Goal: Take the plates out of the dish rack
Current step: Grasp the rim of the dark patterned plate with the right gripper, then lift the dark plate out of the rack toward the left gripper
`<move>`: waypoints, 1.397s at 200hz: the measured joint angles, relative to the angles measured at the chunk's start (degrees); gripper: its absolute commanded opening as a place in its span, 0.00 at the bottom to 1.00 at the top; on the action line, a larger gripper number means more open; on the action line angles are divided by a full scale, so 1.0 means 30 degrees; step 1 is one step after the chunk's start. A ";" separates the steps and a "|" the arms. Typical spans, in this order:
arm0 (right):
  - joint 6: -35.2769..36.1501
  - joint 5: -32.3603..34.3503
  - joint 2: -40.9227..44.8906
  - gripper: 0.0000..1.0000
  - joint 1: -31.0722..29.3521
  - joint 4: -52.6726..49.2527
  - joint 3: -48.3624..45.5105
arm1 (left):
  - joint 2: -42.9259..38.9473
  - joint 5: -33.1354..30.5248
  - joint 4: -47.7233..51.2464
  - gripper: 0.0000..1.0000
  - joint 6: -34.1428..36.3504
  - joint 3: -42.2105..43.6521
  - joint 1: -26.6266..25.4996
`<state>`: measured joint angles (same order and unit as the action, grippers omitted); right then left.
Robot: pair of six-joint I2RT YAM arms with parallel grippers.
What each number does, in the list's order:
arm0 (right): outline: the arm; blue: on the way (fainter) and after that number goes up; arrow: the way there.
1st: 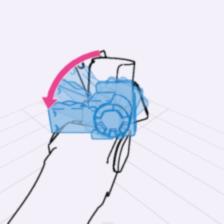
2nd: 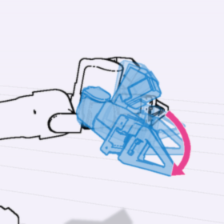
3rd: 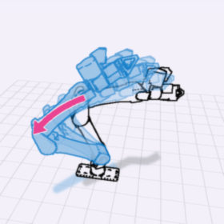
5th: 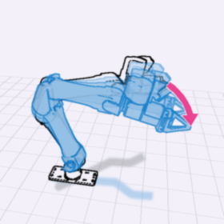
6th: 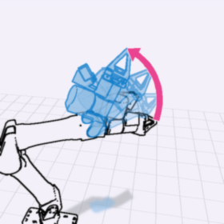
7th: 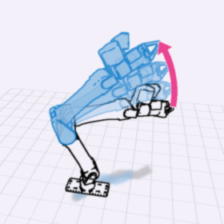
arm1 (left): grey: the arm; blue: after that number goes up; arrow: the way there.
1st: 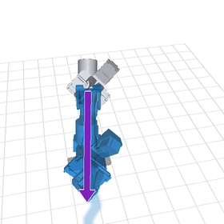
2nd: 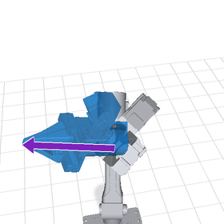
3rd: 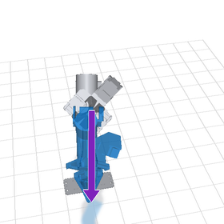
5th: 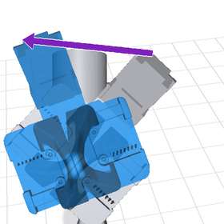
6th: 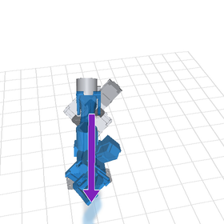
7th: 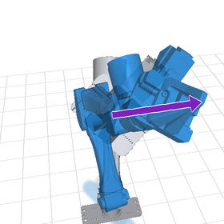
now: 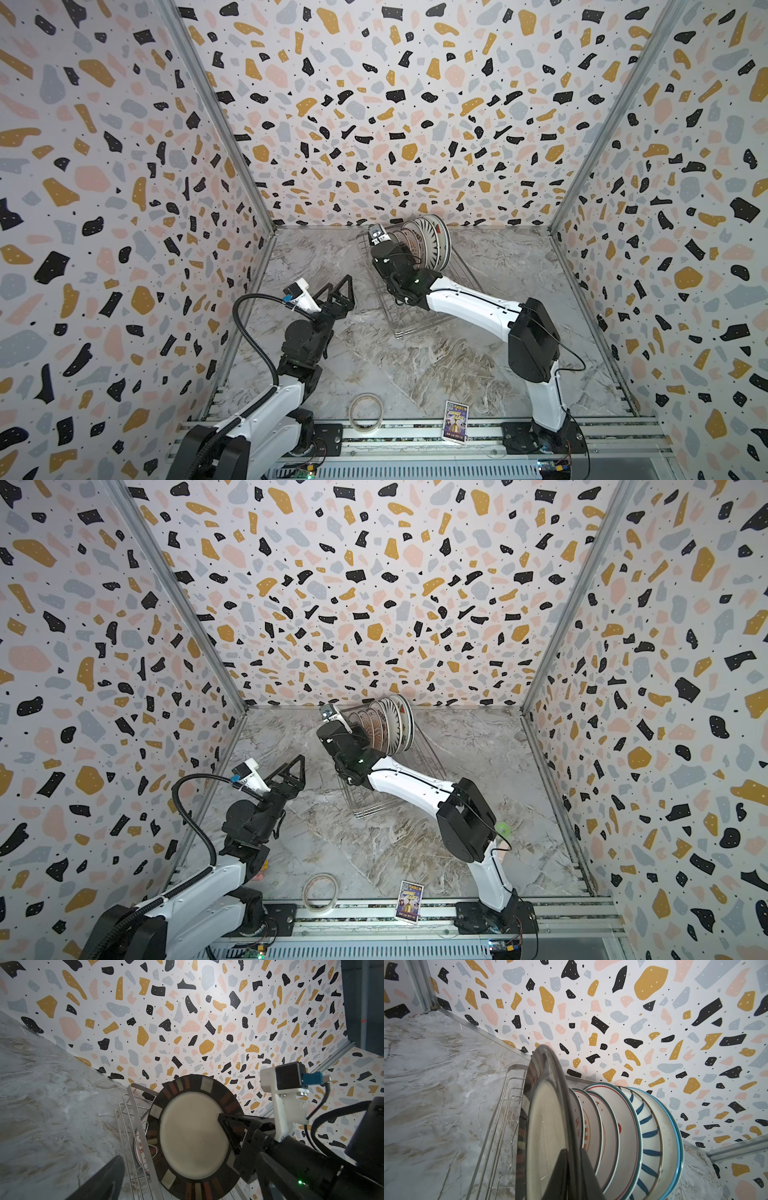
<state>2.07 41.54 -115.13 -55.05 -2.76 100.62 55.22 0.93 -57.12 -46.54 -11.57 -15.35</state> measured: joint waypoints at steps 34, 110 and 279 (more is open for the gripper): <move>-0.0189 -0.1282 0.2346 0.01 0.0138 0.0656 -0.2222 | -0.0058 -0.0284 0.0109 1.00 0.0291 0.0000 -0.0517; -0.3075 -0.6790 0.8692 0.01 0.2543 0.2514 -0.7788 | 0.0627 -0.0386 0.1290 1.00 0.1887 -0.1297 -0.2616; -1.5453 -2.6068 1.4360 0.00 1.2415 1.2917 -1.8717 | 0.6076 0.4473 -0.0372 0.86 0.1122 -0.5333 -0.6047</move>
<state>-44.29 -36.67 -72.05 -17.80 35.99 44.47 73.45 14.35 -58.24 -43.18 -27.57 -33.50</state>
